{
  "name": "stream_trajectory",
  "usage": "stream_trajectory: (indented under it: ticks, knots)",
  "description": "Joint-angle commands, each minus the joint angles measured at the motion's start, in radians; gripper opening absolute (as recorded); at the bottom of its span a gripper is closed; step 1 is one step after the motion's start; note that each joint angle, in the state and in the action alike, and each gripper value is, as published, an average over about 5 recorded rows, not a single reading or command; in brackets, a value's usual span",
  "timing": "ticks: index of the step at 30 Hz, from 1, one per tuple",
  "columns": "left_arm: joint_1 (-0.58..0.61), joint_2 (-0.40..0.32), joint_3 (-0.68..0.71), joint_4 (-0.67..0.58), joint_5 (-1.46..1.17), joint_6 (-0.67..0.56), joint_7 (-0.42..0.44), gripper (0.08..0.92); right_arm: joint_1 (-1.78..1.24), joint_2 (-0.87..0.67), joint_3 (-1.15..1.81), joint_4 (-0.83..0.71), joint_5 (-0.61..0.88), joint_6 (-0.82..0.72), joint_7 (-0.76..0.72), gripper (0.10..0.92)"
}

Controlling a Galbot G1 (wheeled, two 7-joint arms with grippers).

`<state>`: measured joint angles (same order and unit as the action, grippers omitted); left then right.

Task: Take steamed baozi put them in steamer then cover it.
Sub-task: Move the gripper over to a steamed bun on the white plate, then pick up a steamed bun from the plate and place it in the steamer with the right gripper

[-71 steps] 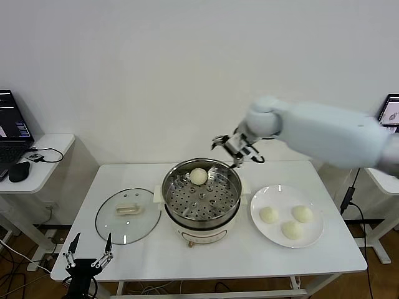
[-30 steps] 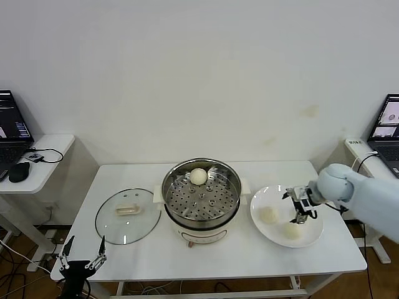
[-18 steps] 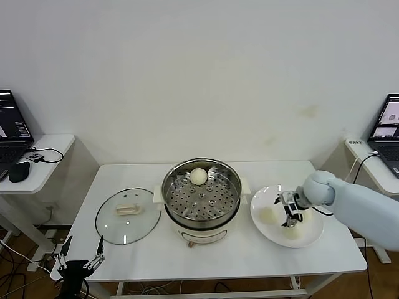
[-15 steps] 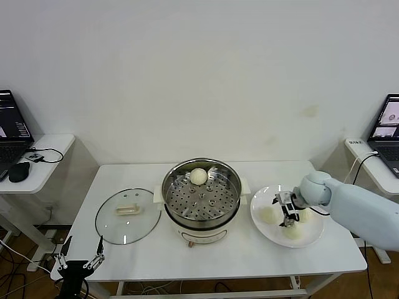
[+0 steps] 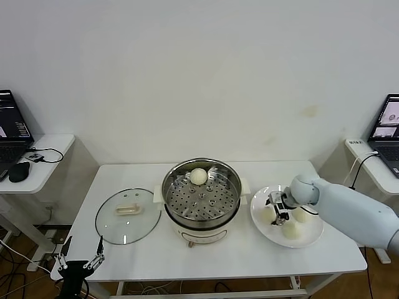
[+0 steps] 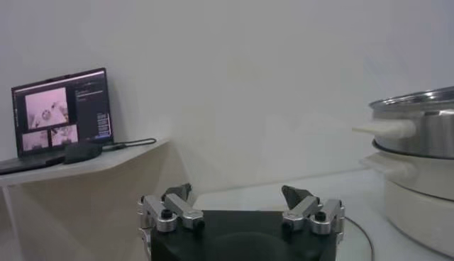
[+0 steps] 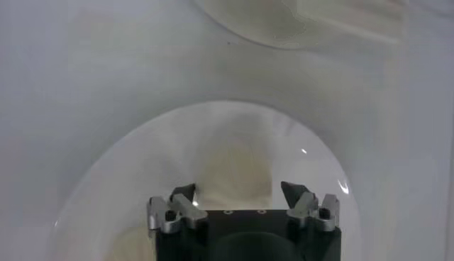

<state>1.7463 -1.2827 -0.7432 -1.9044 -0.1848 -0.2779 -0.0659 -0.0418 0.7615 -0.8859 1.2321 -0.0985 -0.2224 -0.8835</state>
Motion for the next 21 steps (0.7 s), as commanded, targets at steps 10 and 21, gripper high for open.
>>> stream_trajectory:
  ticks: [10,21]
  knots:
    - [0.002,-0.001,-0.003,-0.004,-0.001,-0.001,-0.001,0.823,0.021,-0.010,0.006,0.014,0.004,0.000,-0.017,0.626]
    - [-0.004,0.004,0.000,-0.005,-0.005,-0.001,-0.001,0.823,0.268,-0.141,-0.103,0.148,0.118,-0.028,-0.038,0.602]
